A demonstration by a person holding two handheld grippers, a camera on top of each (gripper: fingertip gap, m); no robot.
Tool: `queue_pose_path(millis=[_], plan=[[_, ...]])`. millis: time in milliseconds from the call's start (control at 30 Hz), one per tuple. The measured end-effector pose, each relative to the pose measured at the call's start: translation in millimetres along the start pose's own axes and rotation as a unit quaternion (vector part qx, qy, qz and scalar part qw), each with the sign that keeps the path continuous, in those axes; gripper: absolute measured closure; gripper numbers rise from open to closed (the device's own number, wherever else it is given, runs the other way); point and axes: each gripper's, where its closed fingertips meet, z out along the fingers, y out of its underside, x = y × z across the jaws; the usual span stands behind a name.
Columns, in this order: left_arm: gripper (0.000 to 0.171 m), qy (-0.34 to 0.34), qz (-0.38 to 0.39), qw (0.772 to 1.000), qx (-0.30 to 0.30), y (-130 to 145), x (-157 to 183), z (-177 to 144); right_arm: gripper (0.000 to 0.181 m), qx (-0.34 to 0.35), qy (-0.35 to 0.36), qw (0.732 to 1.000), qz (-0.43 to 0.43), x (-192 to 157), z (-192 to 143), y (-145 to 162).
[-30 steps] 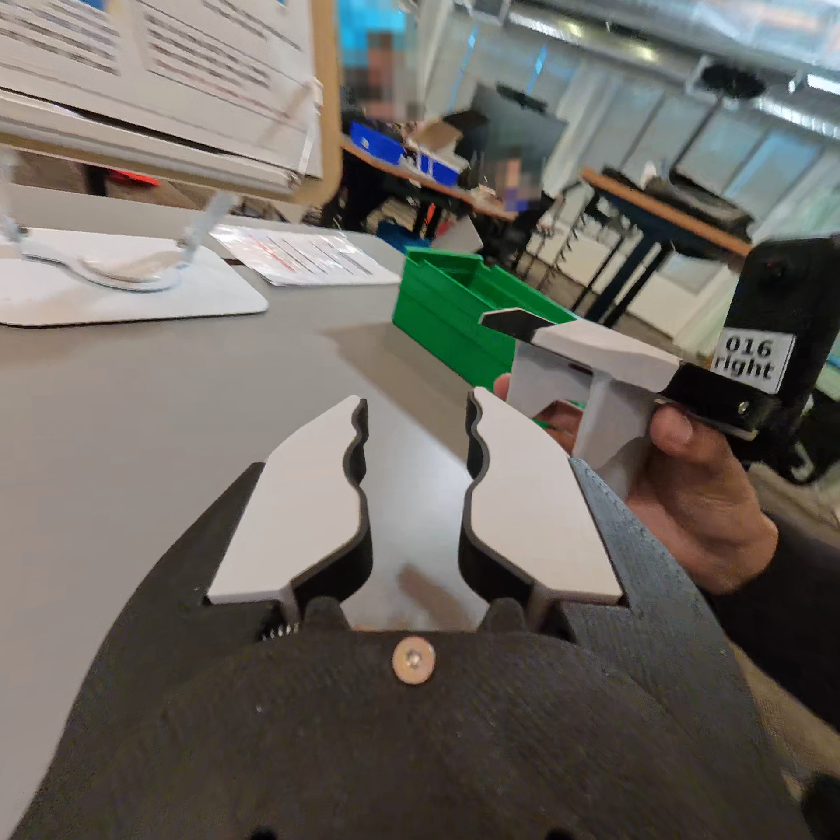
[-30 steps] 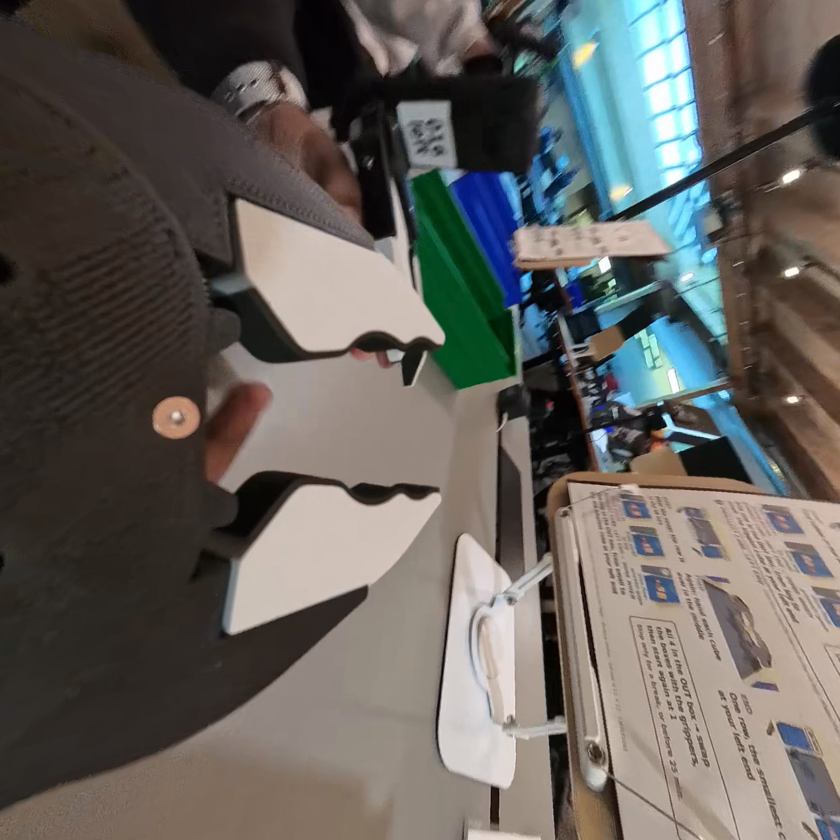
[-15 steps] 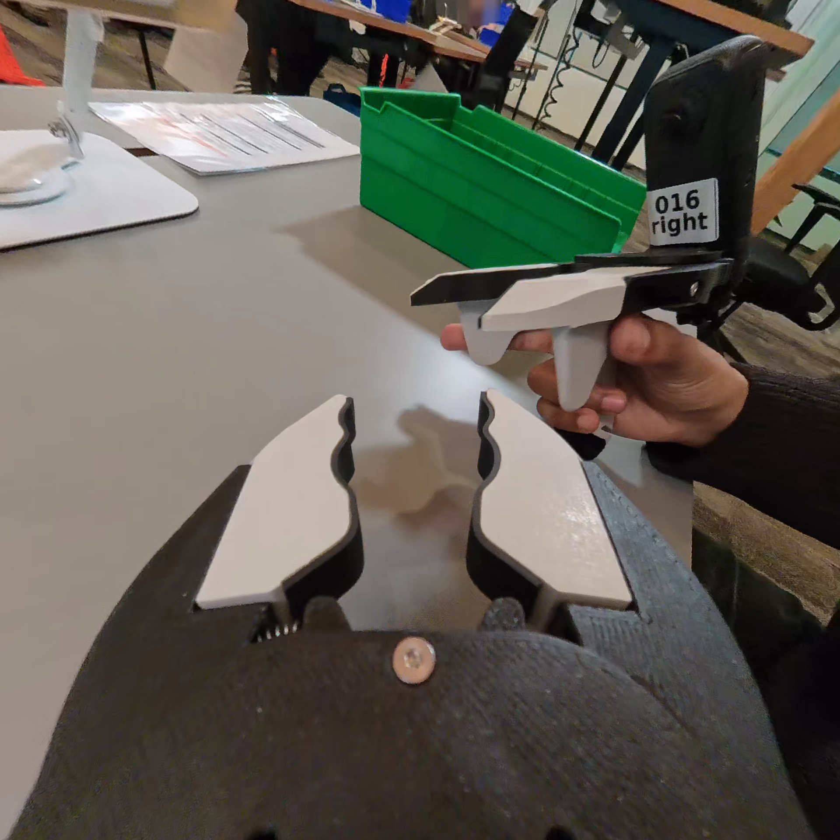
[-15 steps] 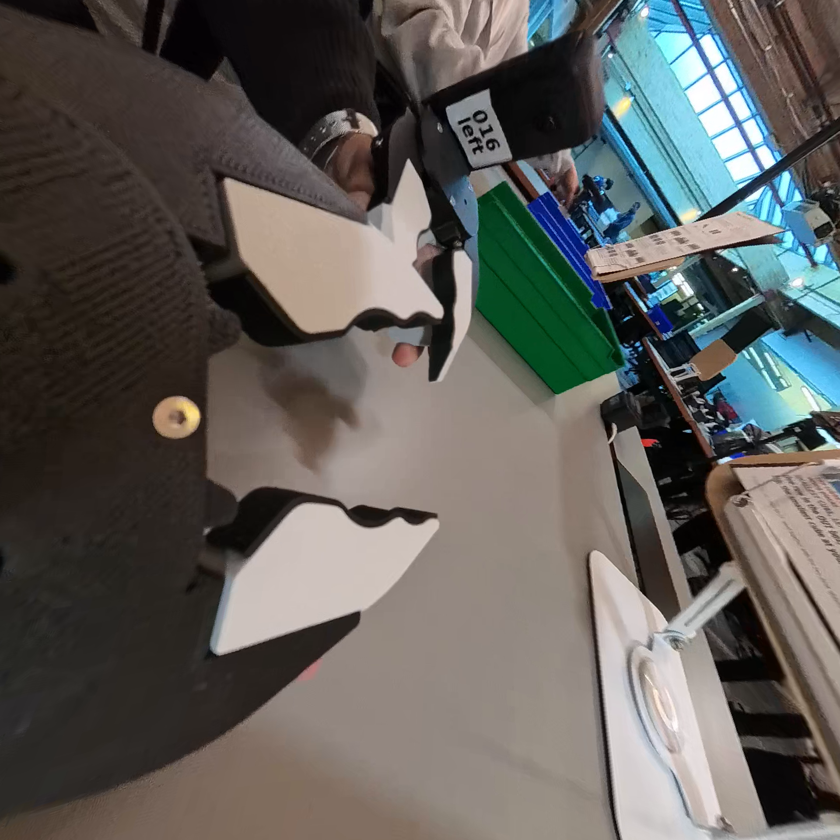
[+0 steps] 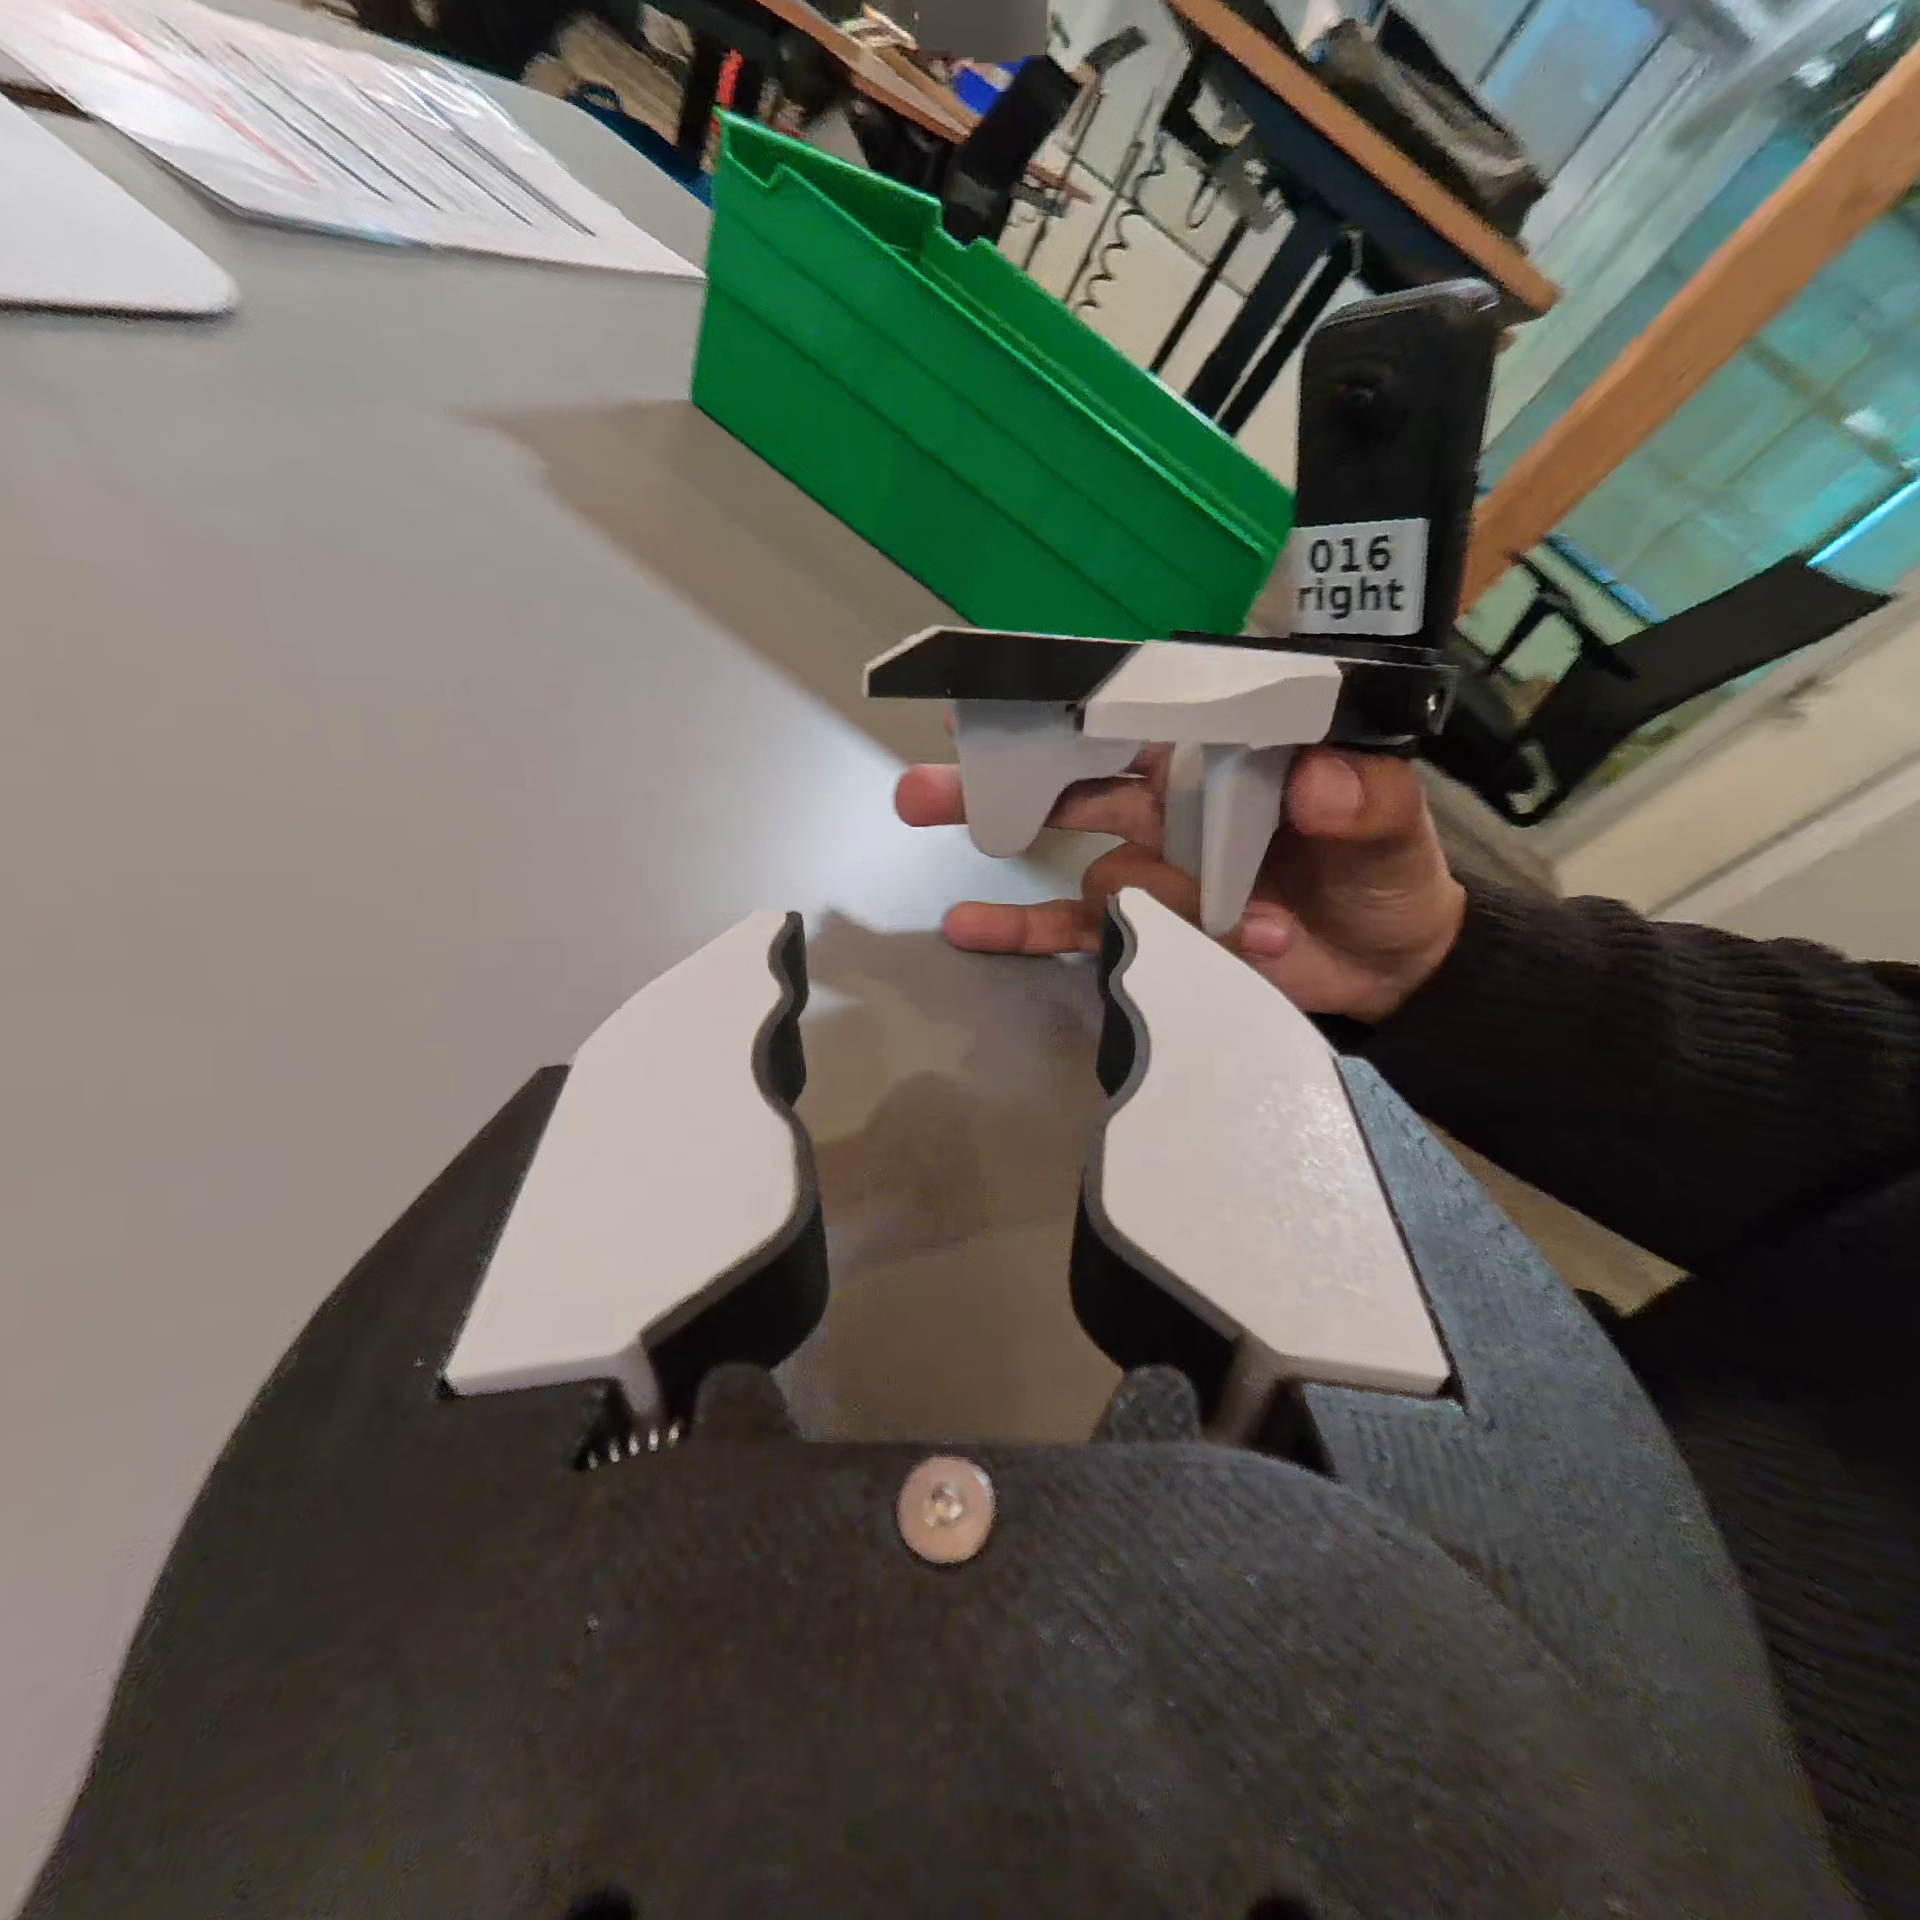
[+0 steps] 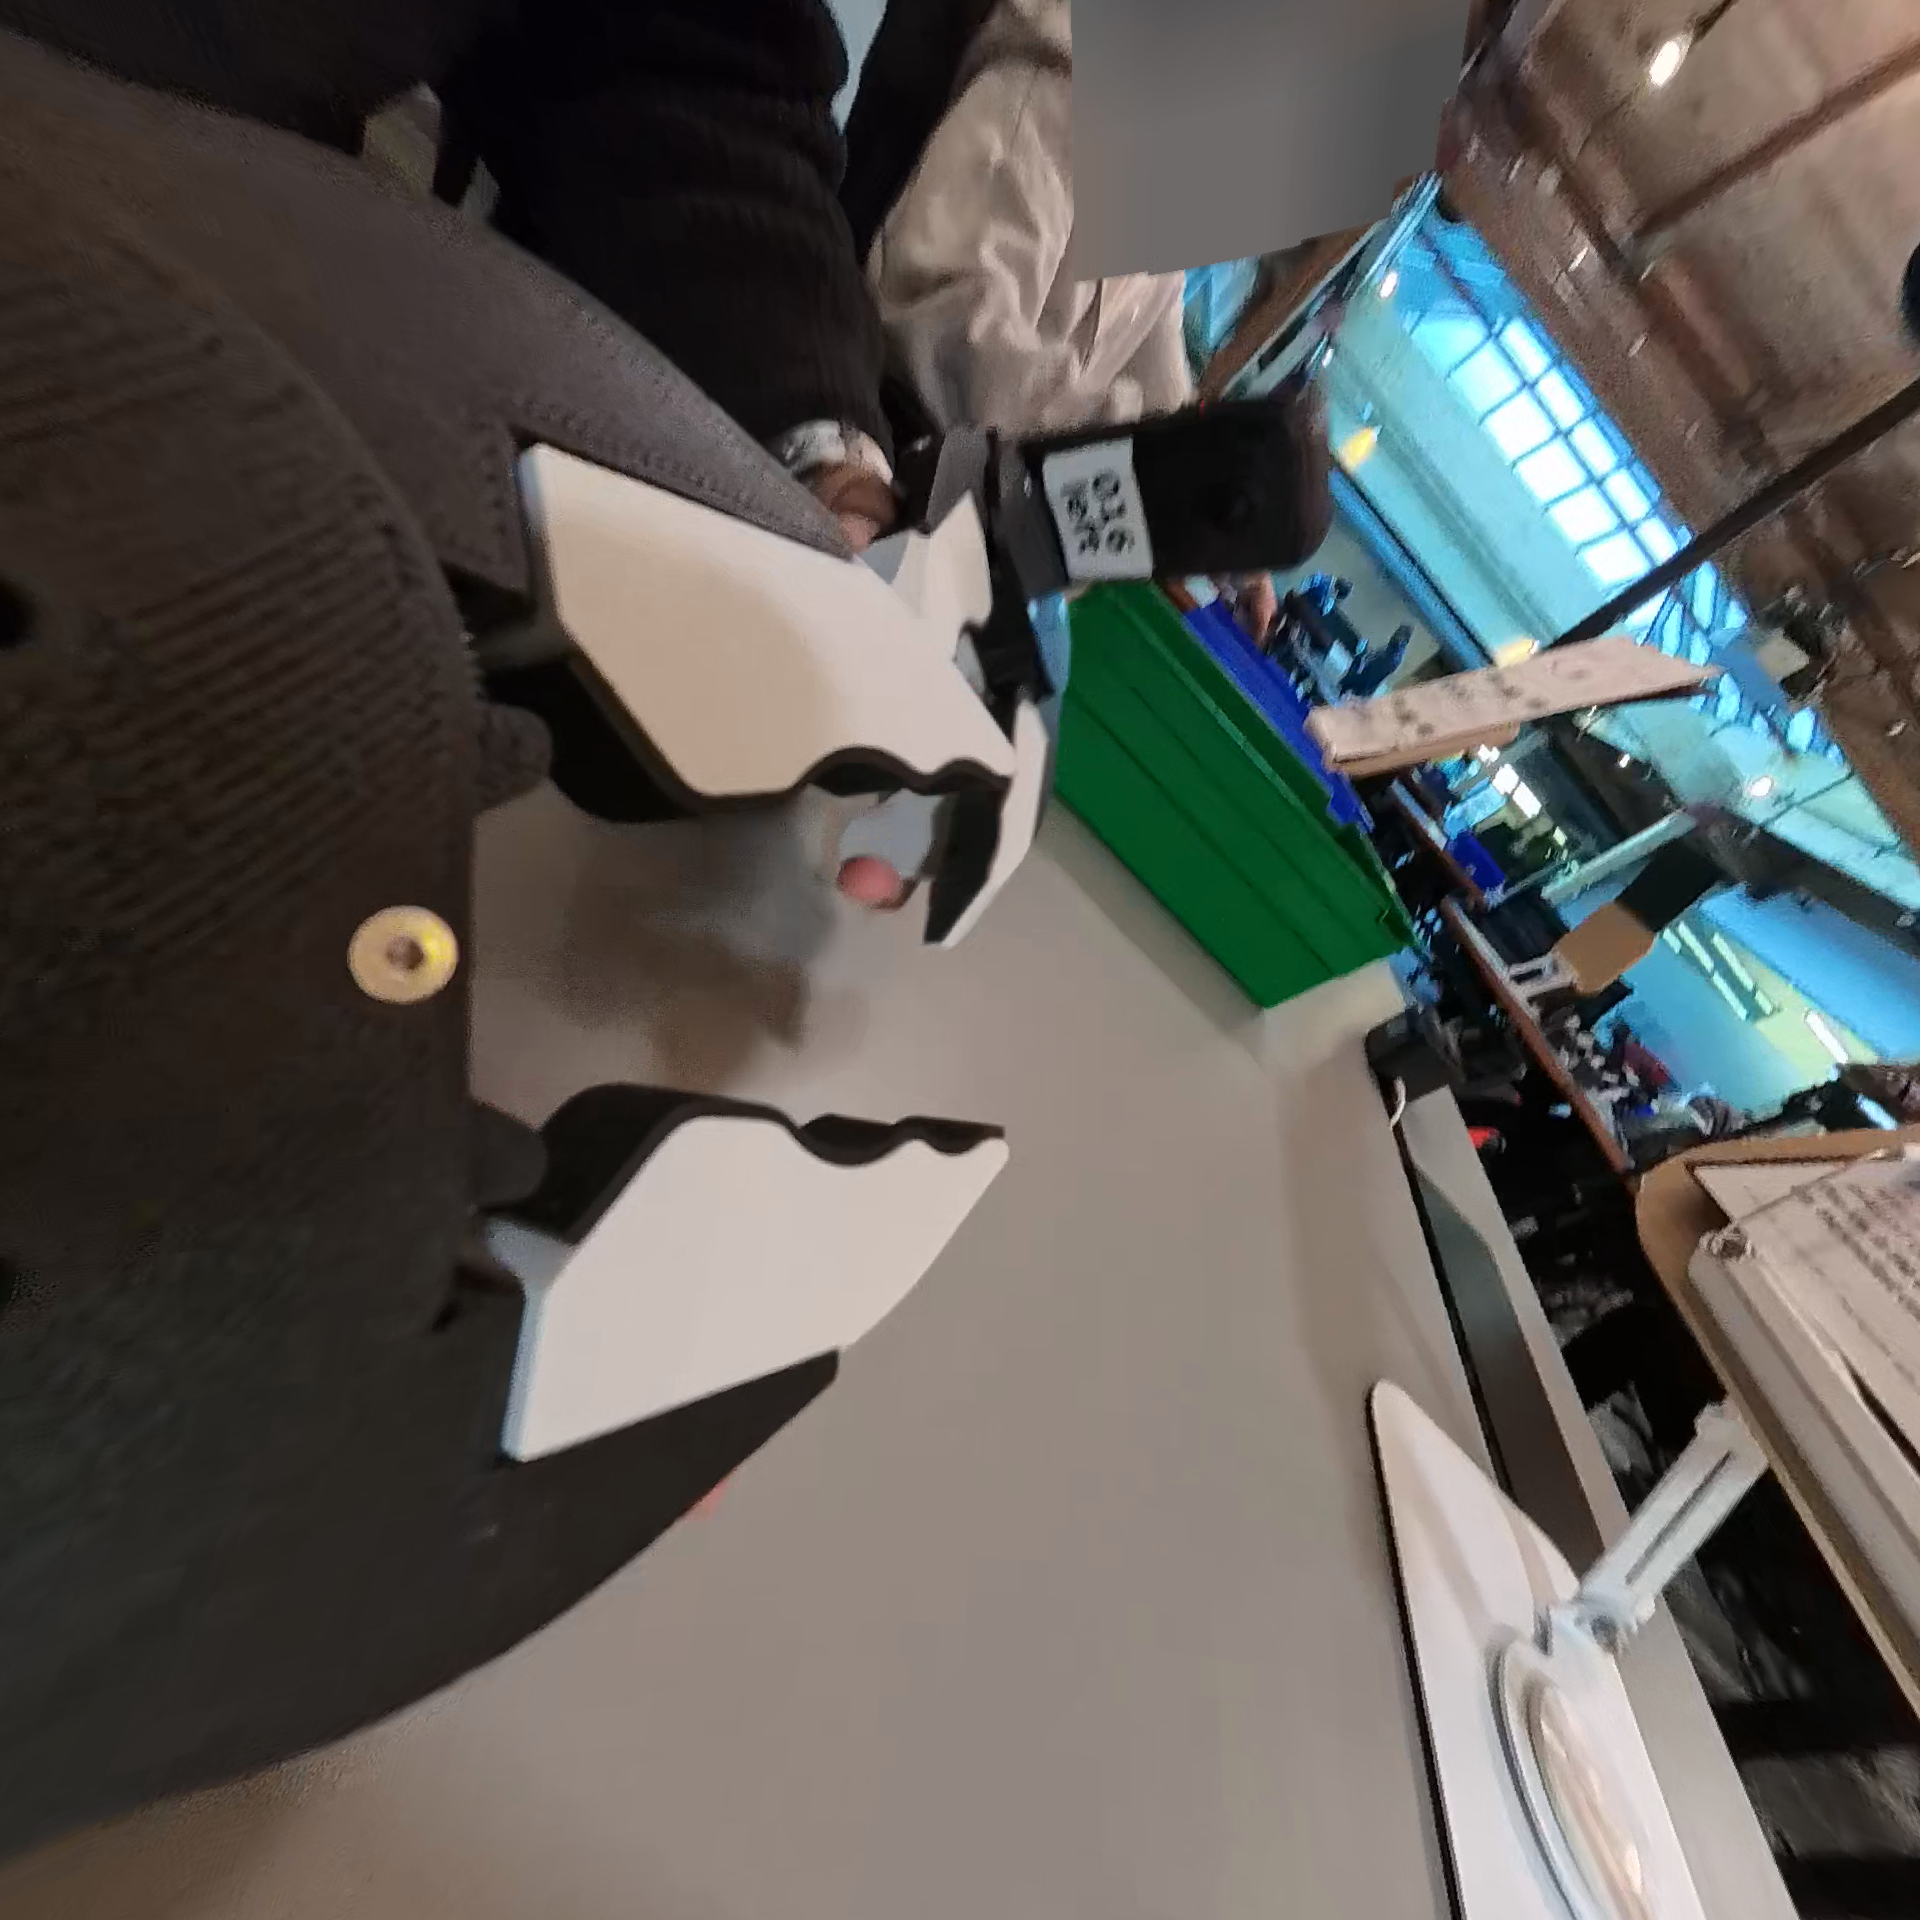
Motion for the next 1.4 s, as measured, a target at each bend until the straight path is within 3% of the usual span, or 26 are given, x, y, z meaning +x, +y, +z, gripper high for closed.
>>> queue_pose_path(millis=[100, 233, 633, 733, 833, 1033, 1400], plan=[[0.119, 0.018, -0.024, 0.999, 0.012, -3.1, 4.6, -0.8, 0.123, 0.032, -0.032, 0.999, 0.027, -13.2, -2.5, -15.0], [0.121, 0.007, -0.008, 1.0, 0.009, -2.8, 1.4, -1.3, 0.123, 0.031, 0.021, 0.999, -0.037, -7.3, -5.6, -16.1], [0.12, 0.011, -0.001, 1.0, 0.015, -5.7, 9.5, -2.3, 0.116, 0.046, 0.17, 0.977, -0.117, 13.4, -15.8, -30.5], [0.12, 0.011, -0.002, 1.0, 0.014, -5.3, 9.3, -2.0, 0.132, 0.038, 0.184, 0.975, -0.118, 16.4, -17.1, -29.5], [0.121, 0.009, -0.005, 1.0, 0.015, -5.1, 8.5, -1.7, 0.141, 0.024, 0.18, 0.977, -0.112, 18.0, -16.0, -24.3], [0.121, 0.007, -0.006, 1.0, 0.018, -5.7, 6.8, -1.7, 0.121, 0.002, 0.155, 0.984, -0.088, 18.2, -10.9, -12.1], [0.121, 0.006, -0.019, 1.0, 0.018, -5.3, 3.2, -1.7, 0.123, -0.035, 0.12, 0.99, -0.062, 16.9, -5.7, 3.7]])
